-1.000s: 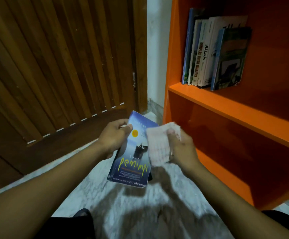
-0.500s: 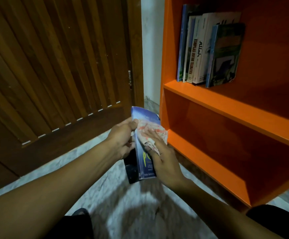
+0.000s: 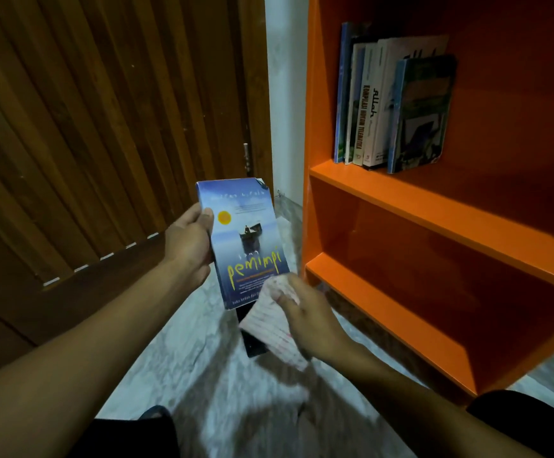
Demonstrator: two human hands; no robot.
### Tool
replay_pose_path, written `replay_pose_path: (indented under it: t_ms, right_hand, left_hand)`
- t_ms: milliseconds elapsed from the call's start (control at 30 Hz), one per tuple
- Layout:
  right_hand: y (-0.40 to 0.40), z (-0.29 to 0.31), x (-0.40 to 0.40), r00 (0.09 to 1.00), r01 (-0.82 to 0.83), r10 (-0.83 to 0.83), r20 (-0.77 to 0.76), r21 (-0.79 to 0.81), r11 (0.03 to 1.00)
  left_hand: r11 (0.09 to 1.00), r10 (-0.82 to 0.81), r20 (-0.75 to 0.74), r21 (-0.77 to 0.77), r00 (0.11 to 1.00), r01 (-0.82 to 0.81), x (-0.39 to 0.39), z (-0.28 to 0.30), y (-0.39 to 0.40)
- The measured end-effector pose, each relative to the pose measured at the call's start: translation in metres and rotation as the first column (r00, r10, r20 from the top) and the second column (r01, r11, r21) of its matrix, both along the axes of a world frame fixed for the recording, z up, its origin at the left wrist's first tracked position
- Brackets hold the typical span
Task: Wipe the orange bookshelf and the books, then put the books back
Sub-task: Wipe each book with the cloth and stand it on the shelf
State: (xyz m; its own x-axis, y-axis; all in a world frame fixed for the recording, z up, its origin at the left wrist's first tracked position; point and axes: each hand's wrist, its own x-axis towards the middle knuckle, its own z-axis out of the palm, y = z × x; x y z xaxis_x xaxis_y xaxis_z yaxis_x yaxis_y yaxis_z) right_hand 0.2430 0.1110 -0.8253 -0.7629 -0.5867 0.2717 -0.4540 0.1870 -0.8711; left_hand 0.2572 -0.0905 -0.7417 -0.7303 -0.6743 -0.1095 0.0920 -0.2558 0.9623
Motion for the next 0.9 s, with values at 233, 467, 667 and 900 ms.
replay_pose_path:
  t_ms: [233, 467, 667, 900]
  right_hand:
    - [0.010, 0.025, -0.038, 0.923, 0.089, -0.018, 0.385, -0.167, 0.982]
    - [0.044, 0.069, -0.059, 0.908, 0.198, -0.052, 0.415, -0.317, 0.927]
    - [0.086, 0.139, -0.084, 0.929, 0.240, -0.102, 0.355, -0.371, 0.897]
    - [0.118, 0.192, -0.122, 0.825, 0.565, -0.462, 0.325, -0.498, 0.658]
  left_hand:
    - [0.927, -0.328, -0.106, -0.224, 0.939, 0.299, 0.012, 0.021, 0.024]
    - [0.805, -0.457, -0.087, -0.463, 0.885, 0.370, 0.002, 0.040, 0.053]
    - [0.660, -0.400, 0.139, -0.642, 0.906, 0.390, -0.046, 0.060, 0.069]
    - [0.749, -0.313, 0.055, -0.600, 0.948, 0.282, -0.141, 0.087, 0.125]
